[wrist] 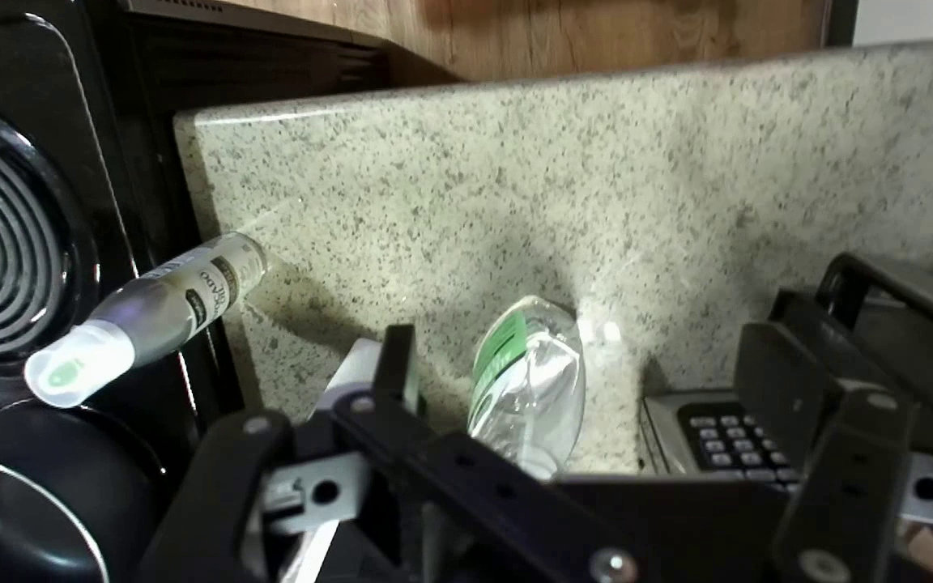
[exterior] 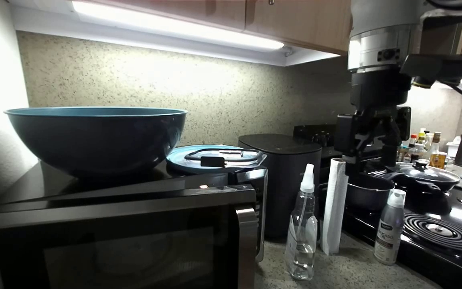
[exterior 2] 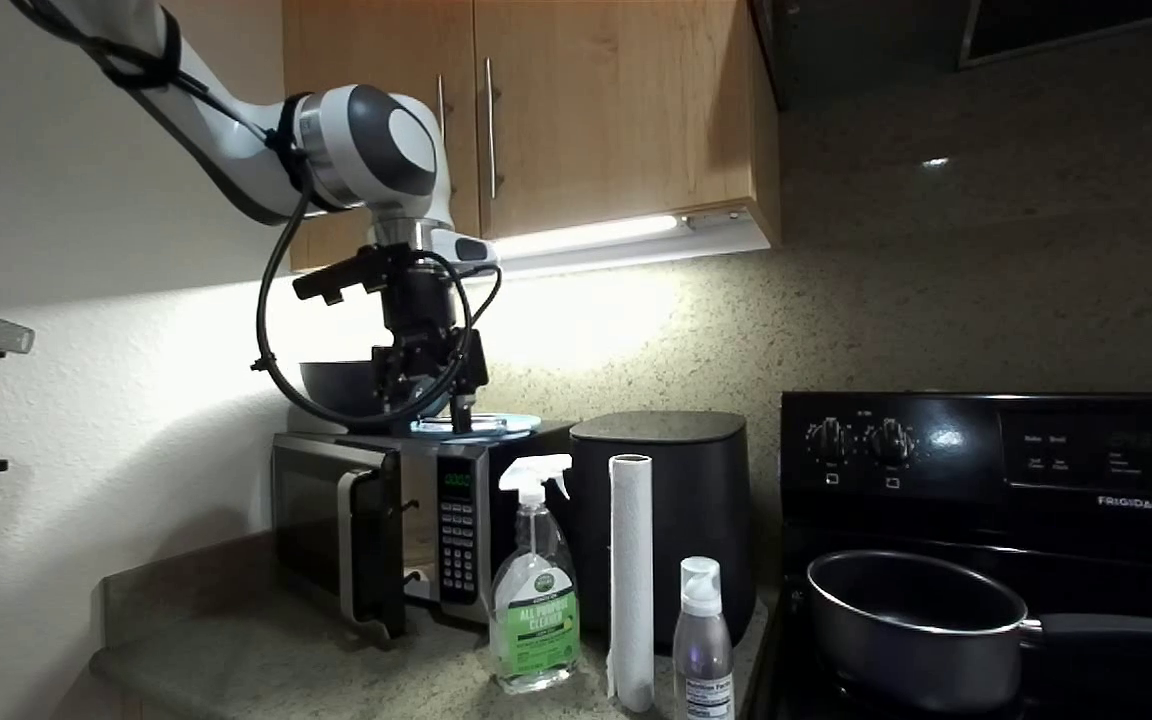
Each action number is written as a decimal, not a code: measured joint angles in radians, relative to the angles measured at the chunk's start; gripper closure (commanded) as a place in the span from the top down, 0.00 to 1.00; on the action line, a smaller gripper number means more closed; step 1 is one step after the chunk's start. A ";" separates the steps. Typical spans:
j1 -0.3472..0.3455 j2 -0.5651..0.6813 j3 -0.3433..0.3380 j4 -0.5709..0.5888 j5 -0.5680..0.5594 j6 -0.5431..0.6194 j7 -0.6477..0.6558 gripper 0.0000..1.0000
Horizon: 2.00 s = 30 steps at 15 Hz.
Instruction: Put the paper towel roll in the pot then remove it from the pot.
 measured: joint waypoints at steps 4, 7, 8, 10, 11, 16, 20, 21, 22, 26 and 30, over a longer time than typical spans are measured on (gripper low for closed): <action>-0.037 -0.005 -0.037 0.001 0.000 0.095 0.085 1.00; -0.036 -0.004 -0.039 0.001 0.000 0.096 0.086 1.00; -0.036 -0.004 -0.039 0.001 0.000 0.096 0.086 1.00; -0.036 -0.004 -0.039 0.001 0.000 0.096 0.086 1.00; -0.036 -0.004 -0.039 0.001 0.000 0.096 0.086 1.00; -0.036 -0.004 -0.039 0.001 0.000 0.096 0.086 1.00; -0.036 -0.004 -0.039 0.001 0.000 0.096 0.086 1.00; -0.036 -0.004 -0.039 0.001 0.000 0.096 0.086 1.00; -0.036 -0.004 -0.039 0.001 0.000 0.096 0.086 1.00; -0.032 0.044 -0.019 0.014 0.020 0.212 0.192 1.00; -0.031 0.156 0.034 0.057 -0.037 0.396 0.445 1.00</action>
